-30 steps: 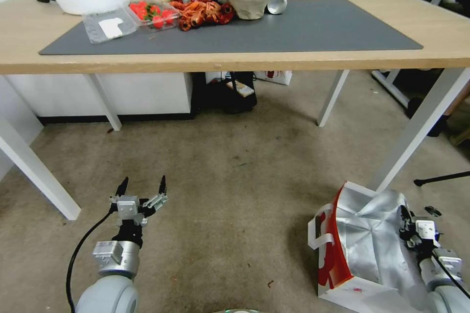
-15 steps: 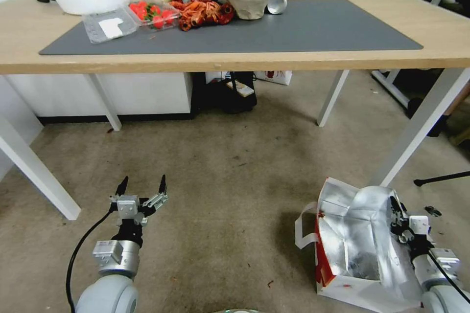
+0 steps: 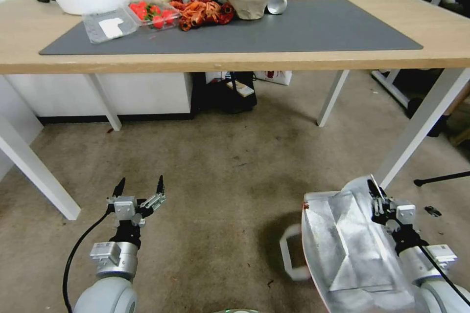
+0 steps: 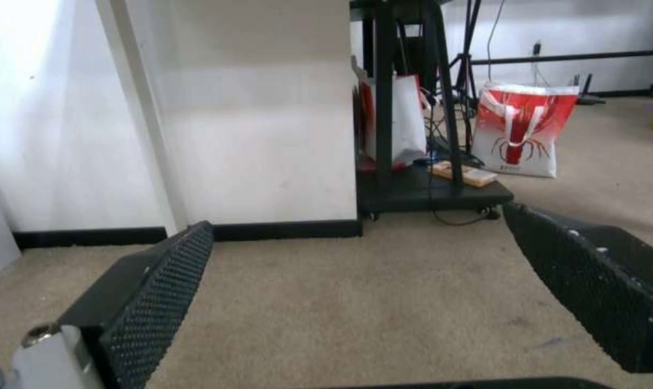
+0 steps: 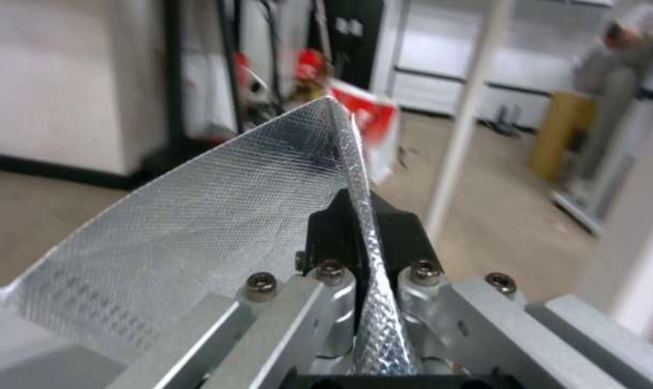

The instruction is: Pick up the food delivery bag from the floor and place it on the table.

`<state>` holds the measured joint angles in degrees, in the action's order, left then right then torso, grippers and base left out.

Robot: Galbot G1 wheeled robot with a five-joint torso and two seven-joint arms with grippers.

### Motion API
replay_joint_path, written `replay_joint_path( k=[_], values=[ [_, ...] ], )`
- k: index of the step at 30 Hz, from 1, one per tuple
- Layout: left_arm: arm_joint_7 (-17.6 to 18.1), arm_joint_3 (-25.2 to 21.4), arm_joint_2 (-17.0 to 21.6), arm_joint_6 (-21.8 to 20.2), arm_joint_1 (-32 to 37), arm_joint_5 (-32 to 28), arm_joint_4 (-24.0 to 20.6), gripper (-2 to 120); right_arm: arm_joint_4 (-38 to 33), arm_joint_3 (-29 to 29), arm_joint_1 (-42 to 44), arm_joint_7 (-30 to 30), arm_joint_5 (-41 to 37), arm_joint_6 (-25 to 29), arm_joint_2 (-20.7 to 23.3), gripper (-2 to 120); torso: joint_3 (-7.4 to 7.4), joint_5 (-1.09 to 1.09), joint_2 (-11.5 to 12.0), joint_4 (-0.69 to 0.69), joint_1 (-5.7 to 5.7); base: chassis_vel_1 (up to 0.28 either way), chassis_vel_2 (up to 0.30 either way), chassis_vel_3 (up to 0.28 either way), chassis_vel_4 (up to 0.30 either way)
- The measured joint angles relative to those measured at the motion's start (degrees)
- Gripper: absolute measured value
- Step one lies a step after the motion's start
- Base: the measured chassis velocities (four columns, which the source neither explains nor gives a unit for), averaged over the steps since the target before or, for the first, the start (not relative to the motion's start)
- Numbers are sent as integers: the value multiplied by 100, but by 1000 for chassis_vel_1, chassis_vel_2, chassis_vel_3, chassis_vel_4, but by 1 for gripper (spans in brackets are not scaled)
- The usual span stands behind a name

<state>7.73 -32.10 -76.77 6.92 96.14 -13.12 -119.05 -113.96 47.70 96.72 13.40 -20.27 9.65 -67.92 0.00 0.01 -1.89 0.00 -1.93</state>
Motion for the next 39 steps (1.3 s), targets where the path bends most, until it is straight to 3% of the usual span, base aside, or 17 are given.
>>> replay_joint_path(
  k=[9,12,17,26,39],
  values=[
    [-53,-17,17,84,-4,-74,-27,100,-447,18,69,543,-656,-16,206,0,-1,0,0,0,0,0,0,0,0],
    [-151,-21,44,191,-18,-232,-56,100,-511,80,53,1092,-1110,88,399,0,0,-1,0,0,0,0,0,0,0],
    [-215,-49,71,257,-42,-346,-84,100,-657,120,15,1449,-1550,59,568,0,0,-1,0,1,0,0,0,0,0],
    [-655,-193,79,726,-44,-593,-45,100,-898,192,-30,2522,-2621,-252,813,0,0,-1,0,0,0,0,0,0,0],
    [-778,-229,87,854,-65,-439,-15,100,-1193,370,-57,3107,-3535,-645,1123,0,0,0,0,1,0,0,0,0,0]
  ],
)
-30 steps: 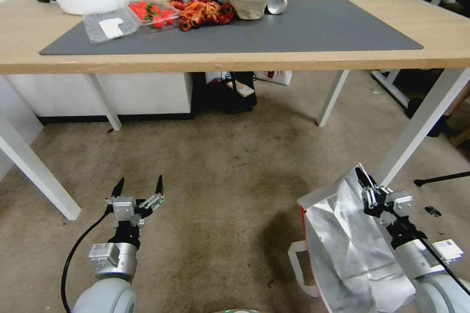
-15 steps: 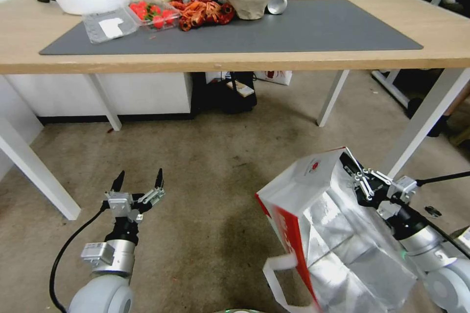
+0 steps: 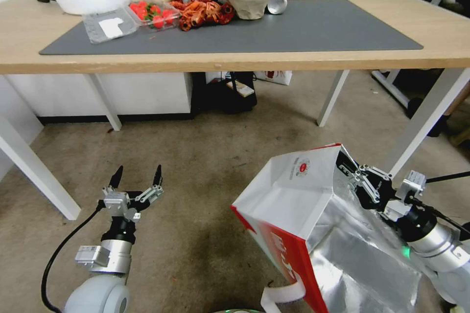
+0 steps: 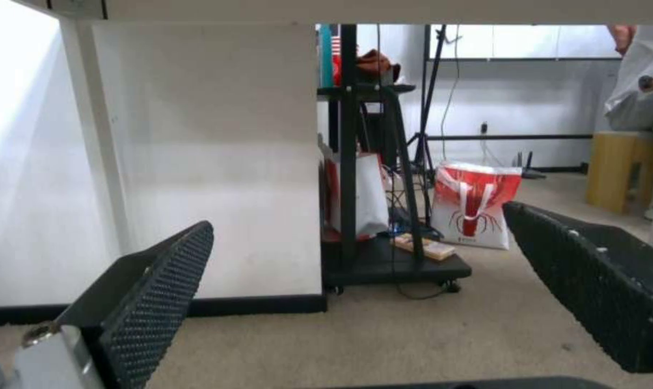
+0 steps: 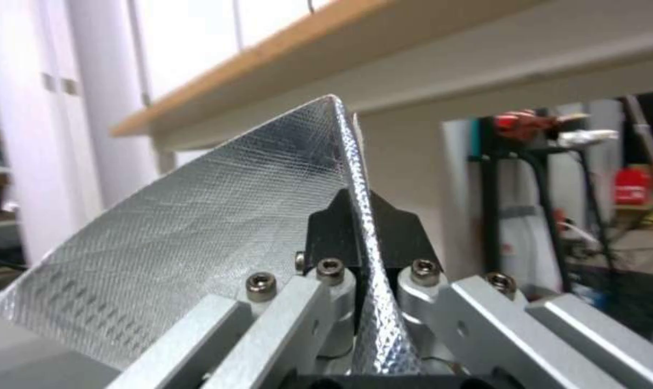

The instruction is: Pick up the food delivery bag from the floor and place it on the table.

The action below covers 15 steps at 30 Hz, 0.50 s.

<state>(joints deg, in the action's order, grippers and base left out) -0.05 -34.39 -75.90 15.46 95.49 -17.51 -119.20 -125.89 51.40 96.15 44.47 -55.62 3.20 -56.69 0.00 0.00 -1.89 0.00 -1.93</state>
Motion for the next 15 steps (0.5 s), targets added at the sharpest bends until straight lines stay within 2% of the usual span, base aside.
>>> replay_joint_path(
  k=[6,15],
  values=[
    [-5,0,-1,2,6,33,-1,100,-200,20,-62,335,-624,-367,130,0,0,0,0,0,0,0,0,0,0],
    [-22,-18,1,-91,62,90,-64,100,-262,89,-120,716,-953,-692,207,0,0,0,0,0,0,0,0,0,0]
  ],
)
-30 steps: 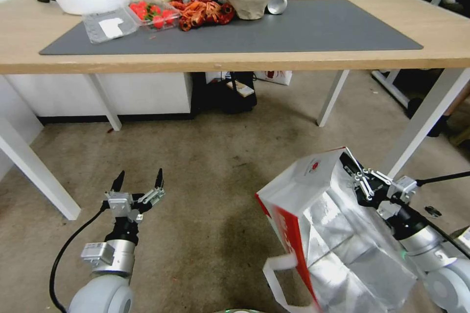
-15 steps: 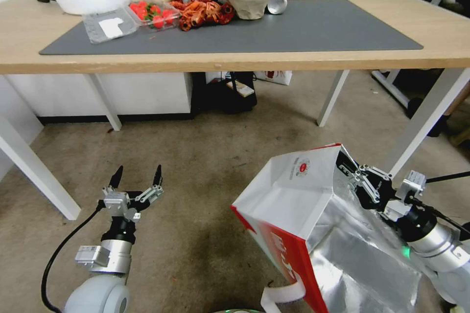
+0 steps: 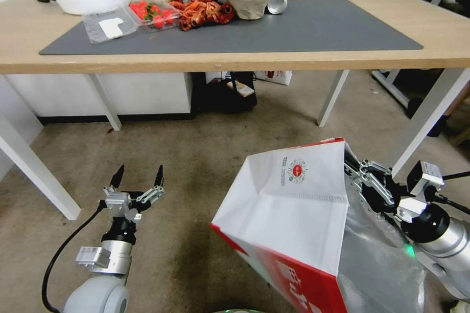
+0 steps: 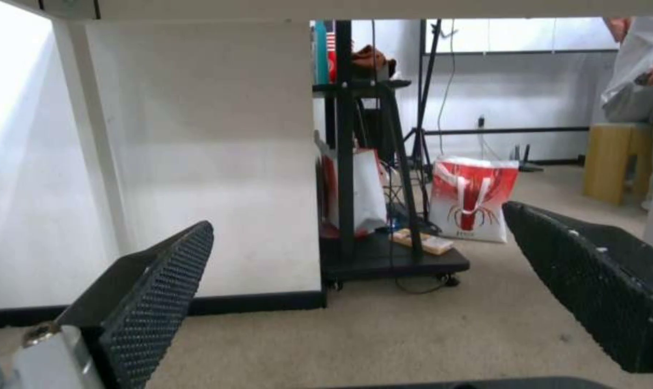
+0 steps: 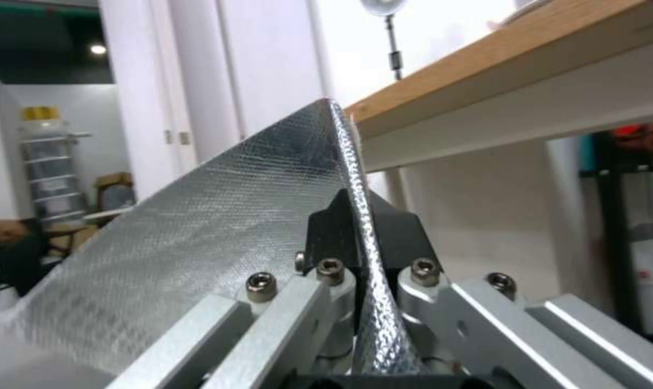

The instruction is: Pick up the food delivery bag from the floor and place it on the table.

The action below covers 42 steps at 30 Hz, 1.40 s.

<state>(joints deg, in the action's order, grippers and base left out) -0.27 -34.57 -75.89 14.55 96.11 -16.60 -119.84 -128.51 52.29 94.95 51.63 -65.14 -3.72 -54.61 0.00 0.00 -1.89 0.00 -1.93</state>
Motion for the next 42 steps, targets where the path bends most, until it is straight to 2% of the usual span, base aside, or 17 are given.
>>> replay_joint_path(
  k=[7,11,25,32,42],
  values=[
    [12,-44,0,-98,66,123,-67,100,69,92,-31,351,-111,-197,29,0,1,-1,-13,0,-2,0,0,0,0],
    [54,-59,2,-149,119,175,-105,100,102,136,-38,470,-123,-221,43,0,59,0,-81,0,-2,0,0,0,0],
    [178,-69,-11,-231,242,226,-279,100,106,219,-52,730,-146,-262,59,0,396,0,-436,0,-28,0,0,0,0],
    [215,-85,-32,-249,317,290,-338,100,105,233,-33,819,-77,-232,26,0,509,0,-569,0,-51,0,0,0,0],
    [268,-152,-42,-460,535,439,-652,100,105,279,-13,914,-51,-185,-1,0,726,0,-828,0,-96,0,0,0,0]
  ],
)
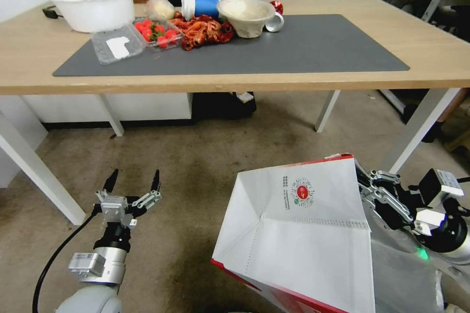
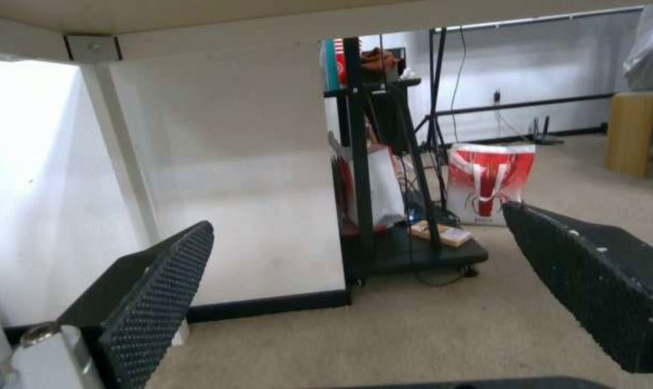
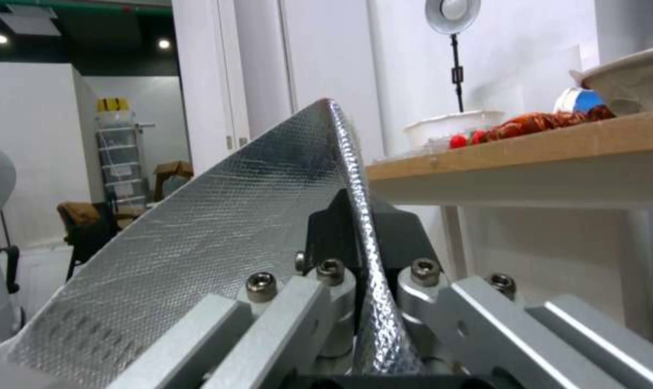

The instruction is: Pick up the food delivery bag from the floor and place it on the table.

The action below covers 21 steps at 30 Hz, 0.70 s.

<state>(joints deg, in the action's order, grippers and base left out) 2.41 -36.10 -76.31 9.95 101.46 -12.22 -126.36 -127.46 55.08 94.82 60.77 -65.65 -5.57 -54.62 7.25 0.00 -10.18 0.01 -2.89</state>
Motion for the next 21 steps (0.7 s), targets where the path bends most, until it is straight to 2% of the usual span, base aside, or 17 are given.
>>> replay_joint_path(
  k=[14,21],
  values=[
    [60,-38,-42,-77,176,105,-304,100,-28,45,-41,128,-30,-18,12,0,260,0,-330,0,-73,0,0,0,0],
    [82,-54,-62,-69,190,116,-310,100,-57,36,-59,131,-5,-17,-21,0,370,0,-483,0,-118,0,0,0,0]
  ],
)
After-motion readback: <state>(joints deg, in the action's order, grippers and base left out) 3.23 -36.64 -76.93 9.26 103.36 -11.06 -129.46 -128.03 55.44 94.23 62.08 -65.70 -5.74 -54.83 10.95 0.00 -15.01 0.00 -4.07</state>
